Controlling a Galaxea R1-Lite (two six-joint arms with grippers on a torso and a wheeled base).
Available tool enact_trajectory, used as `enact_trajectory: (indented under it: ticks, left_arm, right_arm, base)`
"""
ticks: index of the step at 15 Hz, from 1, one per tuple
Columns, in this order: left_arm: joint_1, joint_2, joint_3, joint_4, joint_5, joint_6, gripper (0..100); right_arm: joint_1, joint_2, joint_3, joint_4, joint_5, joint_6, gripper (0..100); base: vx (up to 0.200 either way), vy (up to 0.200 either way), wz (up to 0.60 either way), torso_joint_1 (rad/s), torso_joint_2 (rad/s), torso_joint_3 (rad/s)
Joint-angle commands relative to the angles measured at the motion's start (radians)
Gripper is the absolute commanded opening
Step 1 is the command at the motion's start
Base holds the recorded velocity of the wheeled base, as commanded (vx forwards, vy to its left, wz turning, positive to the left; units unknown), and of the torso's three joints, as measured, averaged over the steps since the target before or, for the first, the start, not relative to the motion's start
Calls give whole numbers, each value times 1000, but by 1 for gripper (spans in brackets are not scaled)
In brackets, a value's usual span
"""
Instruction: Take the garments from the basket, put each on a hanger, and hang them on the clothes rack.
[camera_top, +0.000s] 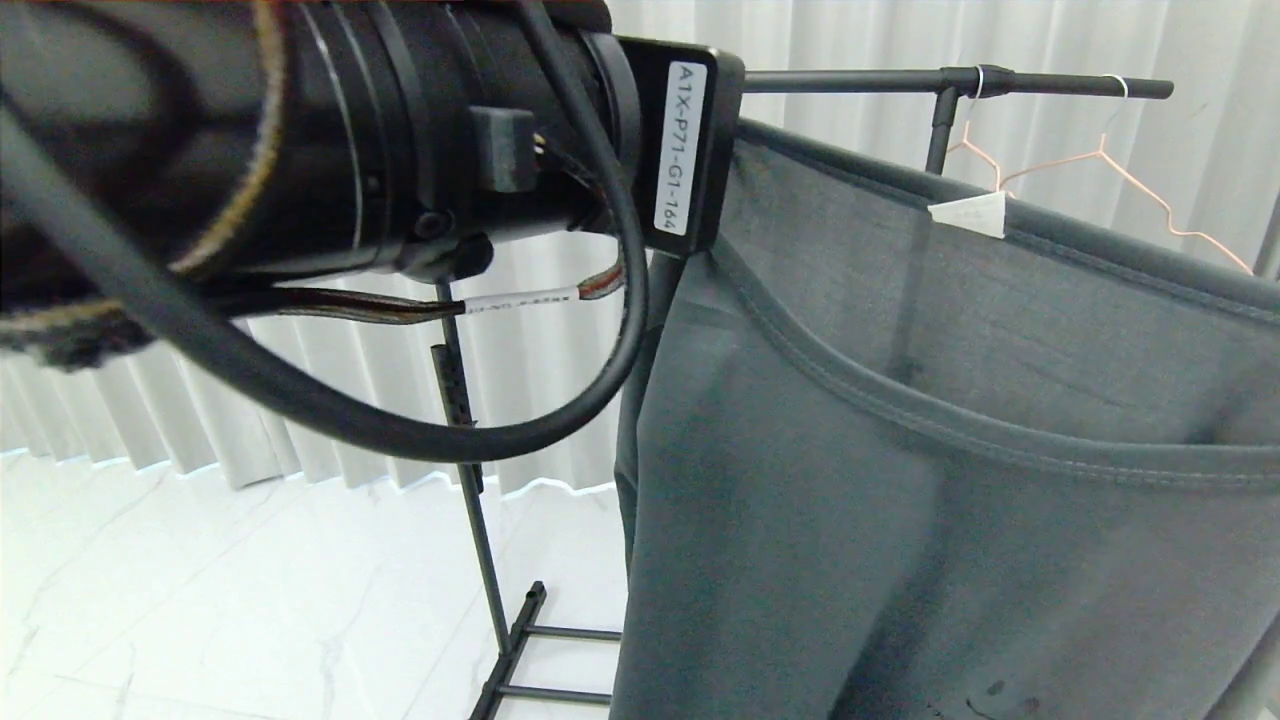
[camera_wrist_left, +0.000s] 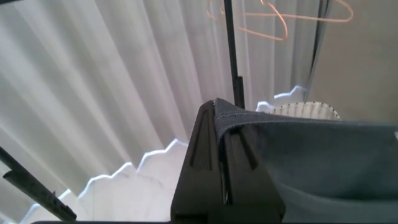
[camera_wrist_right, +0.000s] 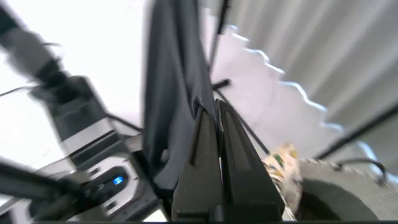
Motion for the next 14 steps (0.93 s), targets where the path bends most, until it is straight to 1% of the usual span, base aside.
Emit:
enact_trajectory:
  ticks: [1, 3, 4, 5, 6, 7, 8, 9, 10, 11, 12, 13, 14]
  left_arm:
    - [1, 35, -4, 0, 0, 0, 0]
    - [1, 32, -2, 0, 1, 2, 0]
    - [1, 27, -2, 9, 4, 2, 0]
    - [2, 14, -2, 29, 7, 0, 0]
    - [10, -22, -2, 124, 9, -12, 0]
    - [21, -65, -4, 236, 7, -47, 0]
    - [21, -106, -7, 334, 7, -116, 0]
    - [17, -146, -14, 437, 7, -207, 0]
    - [1, -178, -24, 514, 7, -296, 0]
    - [-35, -204, -28, 564, 7, -388, 0]
    - [-81, -232, -31, 594, 7, -477, 0]
    - [-122, -249, -34, 595, 7, -532, 0]
    - [-160, -266, -44, 597, 7, -563, 0]
  right_arm:
    - [69, -25, 5, 0, 4, 4, 0]
    - [78, -19, 11, -1, -7, 2, 0]
    - [78, -20, 12, -1, -31, 2, 0]
    - [78, -19, 12, -1, -73, 2, 0]
    - [78, -11, 14, -1, -154, 2, 0]
    - [76, 3, 17, -5, -220, 2, 0]
    - [76, 23, 19, -18, -274, 2, 0]
    - [75, 52, 19, -67, -300, 4, 0]
    - [73, 89, 19, -133, -303, 4, 0]
    - [73, 133, 17, -212, -303, 2, 0]
    - [73, 193, 9, -305, -300, -2, 0]
    - [78, 245, 0, -386, -298, -6, 0]
    - [89, 294, -21, -454, -297, -7, 0]
  base:
    - [0, 0, 0, 0, 0, 0]
    - [0, 0, 0, 0, 0, 0]
    - [0, 0, 0, 0, 0, 0]
    - [0, 0, 0, 0, 0, 0]
    - [0, 0, 0, 0, 0, 0]
    - [0, 0, 0, 0, 0, 0]
    - [0, 0, 0, 0, 0, 0]
    - [0, 0, 0, 0, 0, 0]
    - [0, 0, 0, 0, 0, 0]
    - [0, 0, 0, 0, 0, 0]
    - [0, 0, 0, 0, 0, 0]
    - [0, 0, 0, 0, 0, 0]
    - [0, 0, 0, 0, 0, 0]
